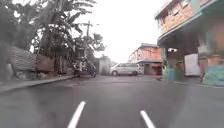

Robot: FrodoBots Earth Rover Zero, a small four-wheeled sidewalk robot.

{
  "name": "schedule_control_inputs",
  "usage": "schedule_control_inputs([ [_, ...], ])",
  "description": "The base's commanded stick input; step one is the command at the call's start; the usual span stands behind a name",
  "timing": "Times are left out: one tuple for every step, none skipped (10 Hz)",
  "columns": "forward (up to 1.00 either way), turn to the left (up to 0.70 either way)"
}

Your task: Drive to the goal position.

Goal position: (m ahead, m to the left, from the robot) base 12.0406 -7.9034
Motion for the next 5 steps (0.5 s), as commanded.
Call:
schedule_control_inputs([
  [0.70,0.00],
  [0.70,0.00],
  [0.70,0.00],
  [0.70,0.00],
  [0.70,0.00],
])
